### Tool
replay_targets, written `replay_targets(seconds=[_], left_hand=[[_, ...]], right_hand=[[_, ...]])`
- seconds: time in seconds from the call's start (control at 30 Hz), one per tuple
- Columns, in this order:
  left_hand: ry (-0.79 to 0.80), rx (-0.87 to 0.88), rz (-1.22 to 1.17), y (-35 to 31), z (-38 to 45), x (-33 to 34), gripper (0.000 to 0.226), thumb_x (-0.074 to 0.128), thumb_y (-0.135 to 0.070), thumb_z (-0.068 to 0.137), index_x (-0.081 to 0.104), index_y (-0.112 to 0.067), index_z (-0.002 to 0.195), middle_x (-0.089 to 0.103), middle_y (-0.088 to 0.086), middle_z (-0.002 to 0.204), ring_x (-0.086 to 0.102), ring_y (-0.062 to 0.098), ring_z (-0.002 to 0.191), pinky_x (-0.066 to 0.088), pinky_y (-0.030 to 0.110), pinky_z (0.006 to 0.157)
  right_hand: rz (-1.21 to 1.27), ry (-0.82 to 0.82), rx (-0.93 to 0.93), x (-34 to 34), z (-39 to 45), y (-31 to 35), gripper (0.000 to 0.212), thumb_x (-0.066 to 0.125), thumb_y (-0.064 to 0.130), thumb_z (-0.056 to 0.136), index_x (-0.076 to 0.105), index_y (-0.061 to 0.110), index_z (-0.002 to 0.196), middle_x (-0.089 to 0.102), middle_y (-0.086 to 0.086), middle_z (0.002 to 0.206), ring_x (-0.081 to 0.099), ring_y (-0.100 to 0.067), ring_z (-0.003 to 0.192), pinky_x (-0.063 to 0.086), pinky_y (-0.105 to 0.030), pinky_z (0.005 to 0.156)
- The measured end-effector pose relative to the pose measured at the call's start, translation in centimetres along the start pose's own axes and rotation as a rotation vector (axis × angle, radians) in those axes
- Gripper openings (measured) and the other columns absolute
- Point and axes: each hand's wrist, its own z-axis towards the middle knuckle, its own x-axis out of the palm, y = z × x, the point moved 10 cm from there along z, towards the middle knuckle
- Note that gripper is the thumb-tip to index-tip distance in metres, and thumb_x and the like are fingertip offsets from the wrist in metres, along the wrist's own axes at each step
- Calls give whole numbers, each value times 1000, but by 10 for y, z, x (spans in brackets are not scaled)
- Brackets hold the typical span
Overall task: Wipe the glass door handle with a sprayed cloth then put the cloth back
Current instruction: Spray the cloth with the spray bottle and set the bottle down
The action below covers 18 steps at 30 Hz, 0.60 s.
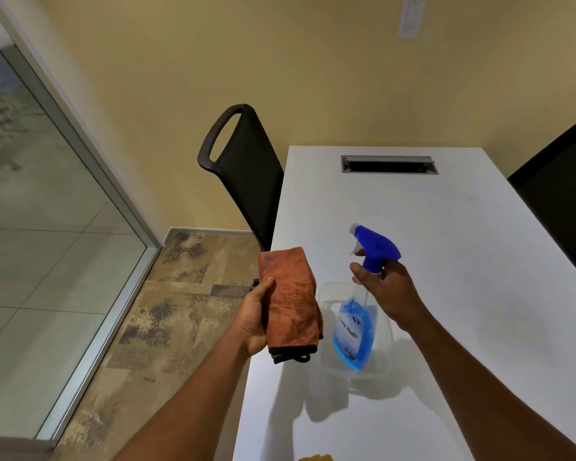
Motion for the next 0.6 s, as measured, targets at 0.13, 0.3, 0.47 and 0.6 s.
replay_targets(seconds=[0.13,0.3,0.47,0.6], left_hand=[[14,14,-12,-5,0,12,53,56,-40,99,57,-5,138,64,25,135,61,42,122,47,56,107],[13,40,3,-7,5,23,52,58,-40,97,58,-8,138,70,22,127,68,40,113,53,53,99],[57,48,18,1,11,36,52,55,-48,98,58,-10,135,73,20,121,73,37,104,57,51,91],[64,49,31,6,16,41,57,55,-49,98,56,-10,139,71,20,126,72,38,108,58,52,91]], right_hand=[[133,1,26,-6,-13,13,21,63,17,94,59,8,113,65,-13,88,64,-25,83,57,-43,85],[115,229,42,14,-37,41,18,57,22,99,65,15,114,73,-9,85,66,-20,69,57,-33,69],[31,215,199,21,-51,25,24,63,32,95,66,9,98,69,-8,68,63,-18,60,56,-31,66],[-17,139,262,19,-53,12,25,65,36,93,63,11,92,65,-6,67,62,-14,56,56,-26,62]])
